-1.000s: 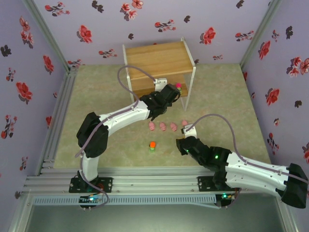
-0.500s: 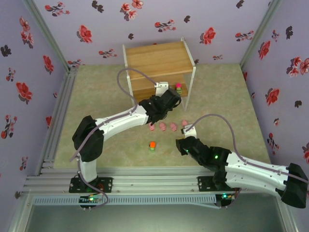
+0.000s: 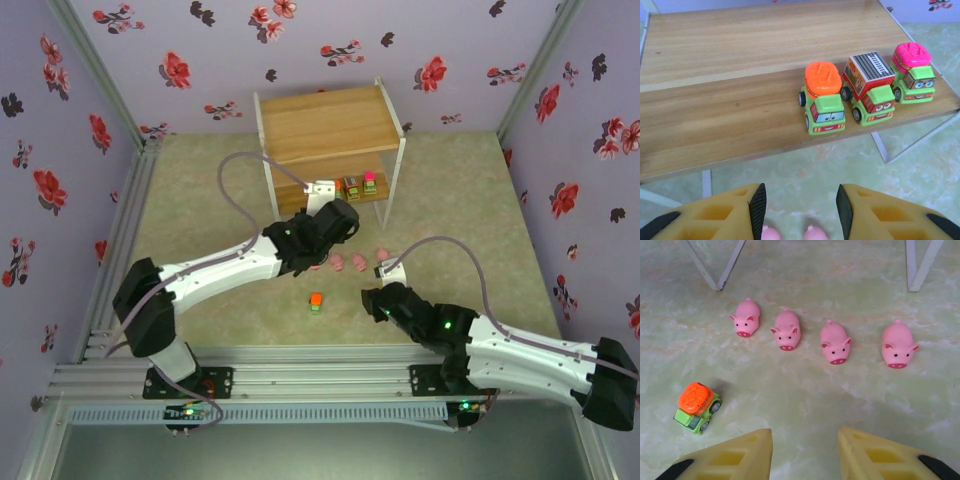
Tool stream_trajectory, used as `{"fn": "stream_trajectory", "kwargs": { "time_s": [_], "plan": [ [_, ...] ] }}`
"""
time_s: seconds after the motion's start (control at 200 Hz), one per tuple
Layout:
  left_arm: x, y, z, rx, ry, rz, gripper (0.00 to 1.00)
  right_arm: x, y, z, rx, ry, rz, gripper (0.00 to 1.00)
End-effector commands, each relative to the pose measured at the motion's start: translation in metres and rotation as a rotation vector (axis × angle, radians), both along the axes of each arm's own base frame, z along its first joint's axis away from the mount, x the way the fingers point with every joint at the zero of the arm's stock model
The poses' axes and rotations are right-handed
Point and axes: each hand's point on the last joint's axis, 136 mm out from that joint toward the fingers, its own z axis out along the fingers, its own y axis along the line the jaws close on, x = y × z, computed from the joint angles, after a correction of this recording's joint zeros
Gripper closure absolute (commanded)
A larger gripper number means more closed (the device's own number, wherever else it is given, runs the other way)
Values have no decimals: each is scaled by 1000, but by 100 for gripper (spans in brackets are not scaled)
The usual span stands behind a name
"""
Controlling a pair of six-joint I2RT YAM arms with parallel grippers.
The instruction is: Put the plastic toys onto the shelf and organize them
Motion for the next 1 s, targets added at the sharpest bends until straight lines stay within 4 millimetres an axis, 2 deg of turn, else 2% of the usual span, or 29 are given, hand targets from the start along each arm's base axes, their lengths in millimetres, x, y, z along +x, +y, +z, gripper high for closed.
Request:
{"fn": "stream_trajectory", "kwargs": {
  "time_s": [0.0,0.23,0.62,0.995],
  "plan": [
    [-11,18,10,18,-45,11,54,0,2,3,25,-17,-16,60],
    [-35,41,-5,38,-44,-15,54,-7,22,16,-26,-73,0,57],
    [-64,86,-42,60,-9,-7,52,-23,60,3,-32,-37,18,56],
    [-79,124,-67,86,25,36,51,-35,97,-6,18,11,21,53]
  ]
}}
